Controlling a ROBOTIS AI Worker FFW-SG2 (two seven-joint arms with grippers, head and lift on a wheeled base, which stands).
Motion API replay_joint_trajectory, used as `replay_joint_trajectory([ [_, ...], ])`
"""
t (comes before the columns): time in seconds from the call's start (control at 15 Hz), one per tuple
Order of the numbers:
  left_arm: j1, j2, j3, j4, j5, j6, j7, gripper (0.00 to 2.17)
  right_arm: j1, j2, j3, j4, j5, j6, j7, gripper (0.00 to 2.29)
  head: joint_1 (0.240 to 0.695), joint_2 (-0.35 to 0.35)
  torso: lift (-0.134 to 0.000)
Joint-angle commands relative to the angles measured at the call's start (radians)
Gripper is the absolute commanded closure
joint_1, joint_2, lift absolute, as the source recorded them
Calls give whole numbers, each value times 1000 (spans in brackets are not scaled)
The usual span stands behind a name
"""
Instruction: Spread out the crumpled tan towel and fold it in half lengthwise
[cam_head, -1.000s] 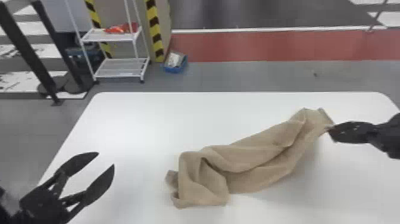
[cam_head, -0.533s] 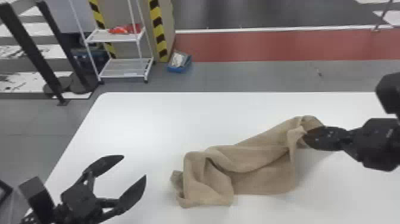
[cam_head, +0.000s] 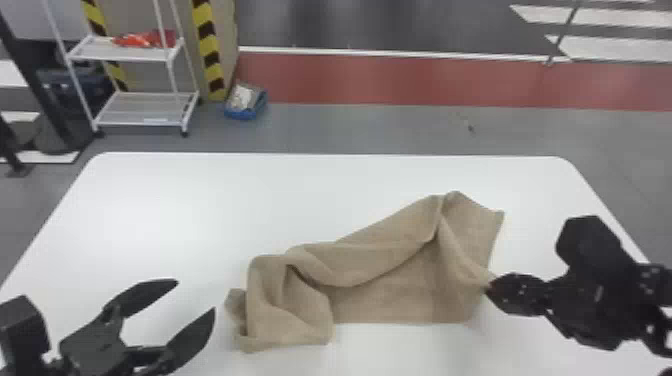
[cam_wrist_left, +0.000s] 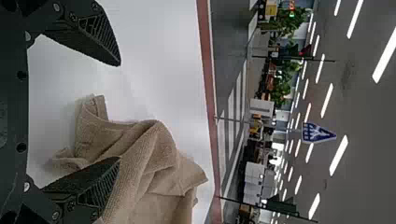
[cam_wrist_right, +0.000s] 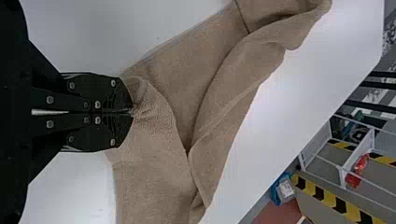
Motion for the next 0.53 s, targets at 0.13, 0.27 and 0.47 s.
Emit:
replay_joint_trajectory([
  [0.13, 0, 4, -6, -32, 27, 101, 14, 198, 53, 0, -8, 35, 76, -54, 5, 1538, 695, -99, -124],
  [0.27, -2, 4, -19, -59, 30, 183, 25, 198, 59, 0, -8, 52, 88, -60, 5, 1538, 695, -111, -124],
  [0.47, -16, 4, -33, -64, 28, 285, 33, 198, 58, 0, -6, 71, 93, -70, 5, 1538, 695, -139, -124],
])
